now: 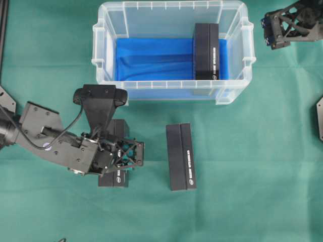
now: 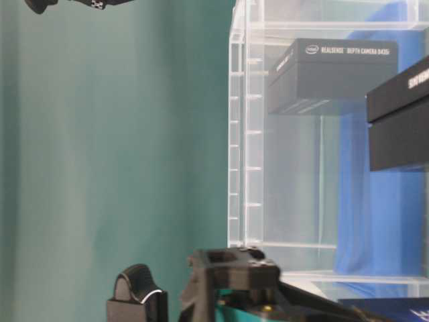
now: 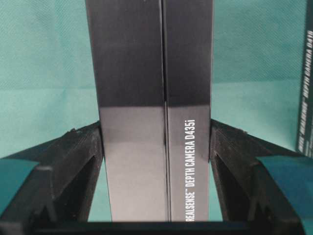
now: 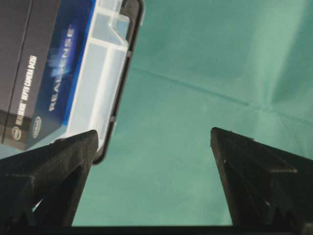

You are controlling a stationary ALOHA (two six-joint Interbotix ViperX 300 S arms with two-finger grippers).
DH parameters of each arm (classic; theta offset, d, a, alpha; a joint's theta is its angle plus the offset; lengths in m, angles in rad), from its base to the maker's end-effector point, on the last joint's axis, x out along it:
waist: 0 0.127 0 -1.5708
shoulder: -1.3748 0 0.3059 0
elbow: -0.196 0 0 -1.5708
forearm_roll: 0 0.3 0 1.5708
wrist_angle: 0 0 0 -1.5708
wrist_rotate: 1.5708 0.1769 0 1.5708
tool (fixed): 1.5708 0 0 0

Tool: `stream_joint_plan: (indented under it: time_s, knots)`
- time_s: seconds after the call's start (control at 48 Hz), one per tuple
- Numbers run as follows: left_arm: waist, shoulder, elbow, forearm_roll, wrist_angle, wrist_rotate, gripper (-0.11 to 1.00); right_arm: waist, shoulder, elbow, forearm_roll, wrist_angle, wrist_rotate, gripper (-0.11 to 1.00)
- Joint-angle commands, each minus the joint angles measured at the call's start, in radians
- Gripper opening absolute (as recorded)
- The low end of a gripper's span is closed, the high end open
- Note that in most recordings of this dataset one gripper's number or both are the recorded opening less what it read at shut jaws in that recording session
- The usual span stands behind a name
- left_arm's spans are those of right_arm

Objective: Take out the box from the case.
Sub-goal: 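Open the left gripper and release the box pair on the table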

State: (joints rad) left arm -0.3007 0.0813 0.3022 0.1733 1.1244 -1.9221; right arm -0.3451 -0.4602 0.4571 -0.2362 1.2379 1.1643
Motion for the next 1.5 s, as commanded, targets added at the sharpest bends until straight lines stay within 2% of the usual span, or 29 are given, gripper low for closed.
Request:
stream_joint_plan:
  time_s: [0.0, 0.354, 0.688, 0.812, 0.875, 1.479]
  knots:
    - [-0.003, -0.015, -0.009, 0.003, -0.006, -0.002, 0.61, 0.003, -0.008, -0.009, 0.002, 0.003, 0.002, 0.93]
    - [-0.002, -0.017, -0.006, -0.005, -0.051, 0.002, 0.61, 0.003, -0.008, -0.011, 0.002, 0.003, 0.002, 0.93]
    - [-0.002, -0.021, -0.011, -0.012, -0.046, 0.005, 0.62, 0.014, -0.008, -0.011, 0.002, 0.002, 0.002, 0.93]
    - [-0.002, -0.023, -0.02, -0.018, -0.046, 0.005, 0.9, 0.017, -0.008, -0.011, 0.002, 0.002, 0.002, 0.93]
    - [-0.002, -0.025, -0.028, -0.018, -0.046, 0.005, 0.98, 0.018, -0.008, -0.012, 0.002, 0.0, 0.002, 0.93]
    - [-0.002, -0.046, -0.035, -0.02, -0.035, 0.006, 0.95, 0.02, -0.008, -0.012, 0.002, -0.002, 0.0, 0.93]
